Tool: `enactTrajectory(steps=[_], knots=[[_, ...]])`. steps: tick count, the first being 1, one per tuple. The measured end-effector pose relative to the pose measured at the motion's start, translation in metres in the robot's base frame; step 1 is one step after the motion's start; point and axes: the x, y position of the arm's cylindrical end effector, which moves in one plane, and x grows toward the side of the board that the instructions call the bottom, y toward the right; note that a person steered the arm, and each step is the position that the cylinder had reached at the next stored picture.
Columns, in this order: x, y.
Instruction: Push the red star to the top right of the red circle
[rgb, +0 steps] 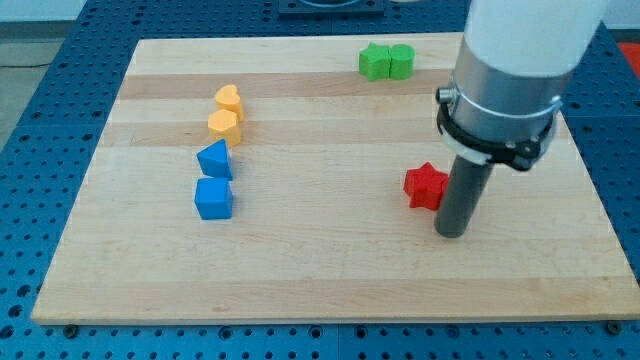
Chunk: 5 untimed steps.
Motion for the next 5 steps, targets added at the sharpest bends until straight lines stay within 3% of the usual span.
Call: enactTrajectory(steps=[3,5], knots=[[-0.022,-0.043],[-0.091,-0.009]])
